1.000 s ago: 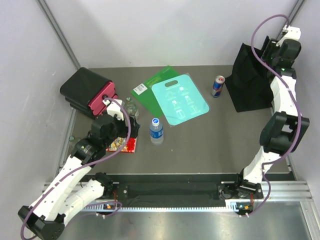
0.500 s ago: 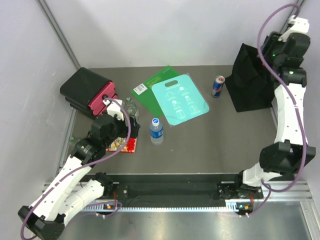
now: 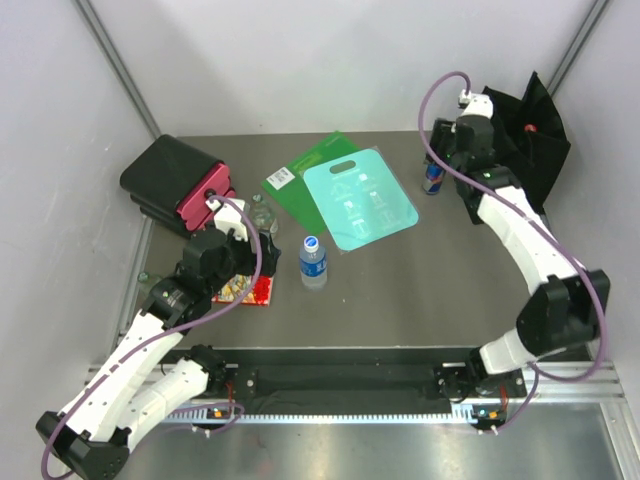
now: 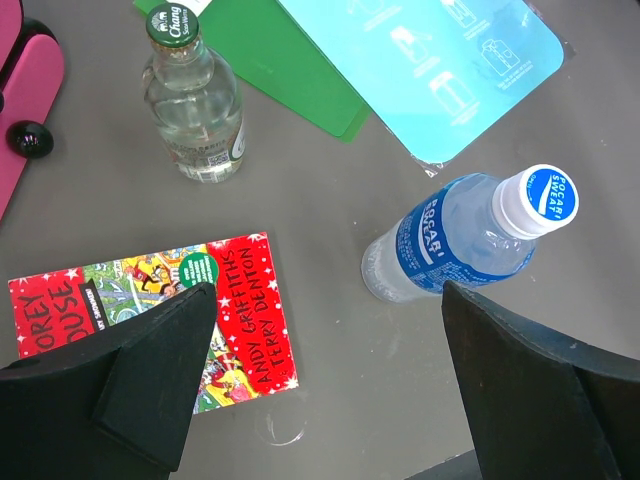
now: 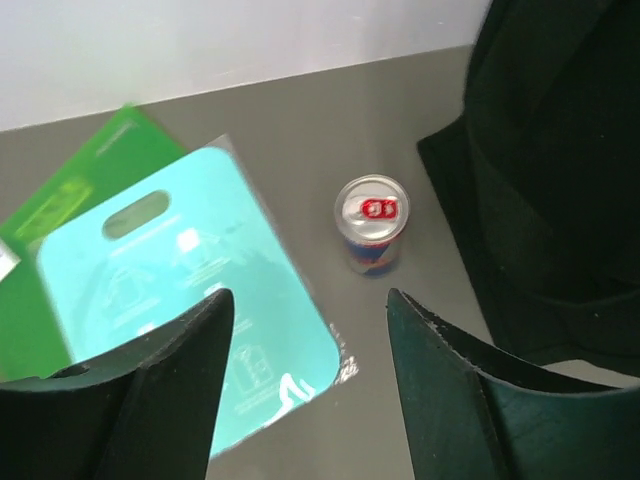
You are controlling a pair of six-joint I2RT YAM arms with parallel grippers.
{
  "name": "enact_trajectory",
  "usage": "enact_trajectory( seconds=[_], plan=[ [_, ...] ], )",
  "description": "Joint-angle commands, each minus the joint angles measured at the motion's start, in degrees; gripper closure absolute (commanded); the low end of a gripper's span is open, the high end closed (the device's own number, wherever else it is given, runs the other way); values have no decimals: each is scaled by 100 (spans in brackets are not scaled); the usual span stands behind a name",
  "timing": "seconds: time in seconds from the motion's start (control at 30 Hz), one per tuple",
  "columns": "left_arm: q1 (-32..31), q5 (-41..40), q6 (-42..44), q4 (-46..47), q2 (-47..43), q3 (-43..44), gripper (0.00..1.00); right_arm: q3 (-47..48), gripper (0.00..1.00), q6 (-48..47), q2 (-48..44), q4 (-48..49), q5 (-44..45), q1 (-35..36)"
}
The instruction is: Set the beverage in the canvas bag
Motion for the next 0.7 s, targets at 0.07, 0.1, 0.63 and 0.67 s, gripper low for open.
enact_trajectory(
  seconds=[0.07, 0.1, 0.63, 0.67],
  plan=[
    [-19, 24, 64, 270, 1, -1, 2, 896, 26, 529, 936, 40, 1240, 28],
    [-19, 33, 64, 261, 1, -1, 2, 1063, 24, 607, 1033, -100, 1336, 37],
    [-28, 59, 73, 270, -51, -1, 2, 2031, 24, 1109, 2844, -462, 1715, 28],
    [-28, 77, 64, 279, -51, -1, 2, 2057, 24, 1127, 2967, -470, 1785, 19]
  ],
)
